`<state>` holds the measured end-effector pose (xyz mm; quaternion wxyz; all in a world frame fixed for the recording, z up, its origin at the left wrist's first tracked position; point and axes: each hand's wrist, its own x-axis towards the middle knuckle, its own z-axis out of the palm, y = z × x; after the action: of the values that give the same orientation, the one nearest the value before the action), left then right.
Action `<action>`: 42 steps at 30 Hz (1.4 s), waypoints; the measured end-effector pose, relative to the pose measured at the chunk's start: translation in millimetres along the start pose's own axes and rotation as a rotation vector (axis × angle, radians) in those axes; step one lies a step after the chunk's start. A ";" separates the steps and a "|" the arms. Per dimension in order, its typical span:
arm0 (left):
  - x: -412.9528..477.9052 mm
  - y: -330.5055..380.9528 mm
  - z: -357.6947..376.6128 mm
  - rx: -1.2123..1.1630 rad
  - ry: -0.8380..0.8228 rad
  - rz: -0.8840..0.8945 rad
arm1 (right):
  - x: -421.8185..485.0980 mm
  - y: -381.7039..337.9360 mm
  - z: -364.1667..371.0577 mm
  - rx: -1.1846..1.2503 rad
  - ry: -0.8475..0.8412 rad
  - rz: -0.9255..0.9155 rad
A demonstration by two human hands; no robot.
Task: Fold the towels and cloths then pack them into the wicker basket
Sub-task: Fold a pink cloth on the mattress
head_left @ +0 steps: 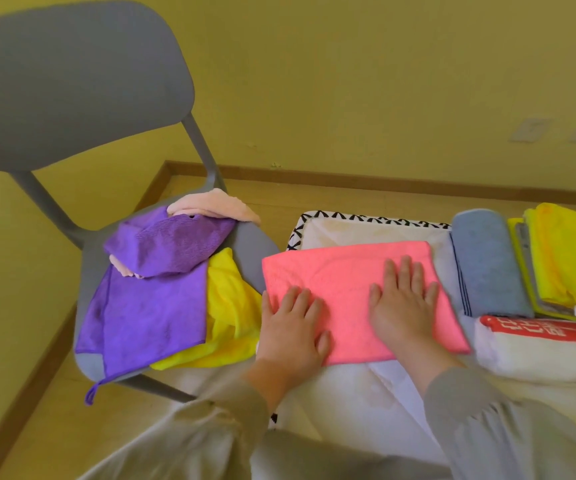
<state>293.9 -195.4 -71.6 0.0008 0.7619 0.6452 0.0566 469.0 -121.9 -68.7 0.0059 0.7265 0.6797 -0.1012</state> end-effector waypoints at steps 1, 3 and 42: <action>5.2 -0.1 -3.0 -0.037 0.039 -0.019 | 1.3 -2.0 -3.2 0.005 0.023 -0.034; 21.7 0.2 -4.3 -0.110 0.104 -0.063 | 5.6 -7.6 -10.1 0.036 0.063 -0.109; 63.9 10.4 24.0 -0.099 -0.076 -0.265 | 57.4 13.5 -28.2 0.396 0.180 0.392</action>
<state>316.5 -132.5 -89.3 0.0705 0.6707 0.7360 0.0587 489.4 -62.2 -51.7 -0.1769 0.8370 0.4912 -0.1637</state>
